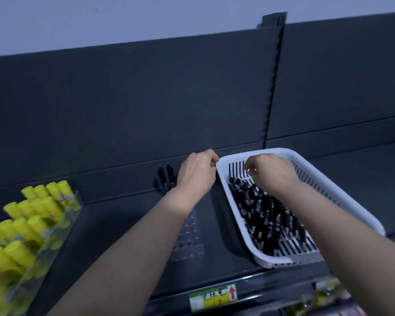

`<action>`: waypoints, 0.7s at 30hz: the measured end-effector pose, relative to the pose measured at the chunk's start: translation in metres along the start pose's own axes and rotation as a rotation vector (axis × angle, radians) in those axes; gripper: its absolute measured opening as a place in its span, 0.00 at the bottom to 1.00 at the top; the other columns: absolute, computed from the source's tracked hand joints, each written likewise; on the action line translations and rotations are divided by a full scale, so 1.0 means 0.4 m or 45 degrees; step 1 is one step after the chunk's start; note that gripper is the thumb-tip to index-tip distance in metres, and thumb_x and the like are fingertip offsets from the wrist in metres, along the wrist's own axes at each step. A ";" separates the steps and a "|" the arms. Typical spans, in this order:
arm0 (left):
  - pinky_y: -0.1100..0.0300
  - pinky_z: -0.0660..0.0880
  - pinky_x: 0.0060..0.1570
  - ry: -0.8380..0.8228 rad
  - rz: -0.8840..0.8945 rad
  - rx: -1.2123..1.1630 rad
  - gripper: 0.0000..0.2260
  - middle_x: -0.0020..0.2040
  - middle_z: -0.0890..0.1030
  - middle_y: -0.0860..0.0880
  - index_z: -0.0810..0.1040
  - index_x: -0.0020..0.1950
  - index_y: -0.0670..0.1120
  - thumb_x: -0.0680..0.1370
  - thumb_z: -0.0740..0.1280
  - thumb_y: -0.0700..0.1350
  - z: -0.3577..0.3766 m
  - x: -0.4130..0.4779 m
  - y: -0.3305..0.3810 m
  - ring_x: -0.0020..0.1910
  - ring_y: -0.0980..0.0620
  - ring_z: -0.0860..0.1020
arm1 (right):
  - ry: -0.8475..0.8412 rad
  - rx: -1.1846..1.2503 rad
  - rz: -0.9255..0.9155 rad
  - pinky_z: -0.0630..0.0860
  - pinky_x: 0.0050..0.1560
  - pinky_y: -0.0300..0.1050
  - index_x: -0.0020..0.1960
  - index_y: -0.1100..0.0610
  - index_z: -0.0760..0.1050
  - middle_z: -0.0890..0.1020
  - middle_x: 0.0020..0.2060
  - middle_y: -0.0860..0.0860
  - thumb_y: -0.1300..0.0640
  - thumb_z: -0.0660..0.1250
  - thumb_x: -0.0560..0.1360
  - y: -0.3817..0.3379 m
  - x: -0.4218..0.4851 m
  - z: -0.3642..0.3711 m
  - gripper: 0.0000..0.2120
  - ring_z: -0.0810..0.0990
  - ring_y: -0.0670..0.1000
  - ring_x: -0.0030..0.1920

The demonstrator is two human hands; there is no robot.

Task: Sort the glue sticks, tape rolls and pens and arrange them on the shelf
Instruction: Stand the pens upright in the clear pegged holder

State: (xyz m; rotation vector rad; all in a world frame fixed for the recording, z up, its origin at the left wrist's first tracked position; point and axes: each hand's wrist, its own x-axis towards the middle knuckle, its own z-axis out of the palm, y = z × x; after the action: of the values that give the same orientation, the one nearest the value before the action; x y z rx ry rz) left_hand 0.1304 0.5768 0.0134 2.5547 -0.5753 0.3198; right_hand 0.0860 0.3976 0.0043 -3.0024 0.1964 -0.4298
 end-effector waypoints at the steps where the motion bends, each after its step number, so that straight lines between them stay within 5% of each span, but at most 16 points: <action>1: 0.53 0.75 0.56 -0.070 0.002 0.009 0.11 0.52 0.83 0.51 0.79 0.56 0.51 0.77 0.64 0.40 0.021 0.007 0.024 0.56 0.49 0.78 | -0.004 0.000 0.042 0.69 0.43 0.43 0.55 0.44 0.79 0.82 0.54 0.47 0.58 0.61 0.76 0.038 -0.011 -0.006 0.14 0.79 0.53 0.56; 6: 0.56 0.74 0.54 -0.324 0.075 0.153 0.11 0.55 0.81 0.49 0.81 0.53 0.50 0.75 0.65 0.39 0.118 0.031 0.122 0.57 0.46 0.77 | -0.072 -0.017 0.200 0.67 0.39 0.43 0.55 0.44 0.79 0.82 0.50 0.49 0.58 0.61 0.75 0.169 -0.067 -0.005 0.15 0.79 0.54 0.52; 9: 0.55 0.77 0.48 -0.491 0.084 0.278 0.03 0.48 0.82 0.46 0.82 0.46 0.45 0.74 0.69 0.41 0.165 0.035 0.181 0.51 0.44 0.79 | -0.110 0.051 0.221 0.68 0.41 0.42 0.54 0.43 0.80 0.82 0.51 0.47 0.57 0.61 0.75 0.212 -0.091 0.012 0.14 0.79 0.53 0.52; 12: 0.56 0.74 0.40 -0.618 0.046 0.387 0.10 0.42 0.78 0.45 0.75 0.39 0.43 0.74 0.71 0.46 0.208 0.032 0.225 0.44 0.44 0.78 | -0.129 0.085 0.250 0.69 0.42 0.41 0.54 0.42 0.79 0.82 0.52 0.46 0.58 0.61 0.74 0.235 -0.109 0.015 0.15 0.79 0.53 0.54; 17: 0.55 0.72 0.41 -0.486 -0.059 0.390 0.12 0.51 0.79 0.46 0.72 0.56 0.43 0.77 0.69 0.46 0.258 0.028 0.240 0.48 0.45 0.77 | -0.166 0.178 0.273 0.70 0.45 0.43 0.53 0.43 0.79 0.81 0.52 0.45 0.58 0.61 0.73 0.257 -0.120 0.023 0.15 0.78 0.52 0.56; 21: 0.54 0.73 0.42 -0.373 -0.109 0.241 0.13 0.50 0.79 0.47 0.73 0.61 0.44 0.76 0.66 0.41 0.257 0.034 0.222 0.48 0.45 0.77 | -0.223 0.264 0.242 0.75 0.49 0.44 0.52 0.46 0.80 0.82 0.51 0.46 0.56 0.65 0.73 0.238 -0.107 0.031 0.11 0.78 0.52 0.55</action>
State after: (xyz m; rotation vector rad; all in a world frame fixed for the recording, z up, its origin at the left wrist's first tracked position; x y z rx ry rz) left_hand 0.1139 0.4492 -0.0322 2.8236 -0.5609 -0.0337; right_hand 0.0379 0.3110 -0.0304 -2.7654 0.3914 -0.1562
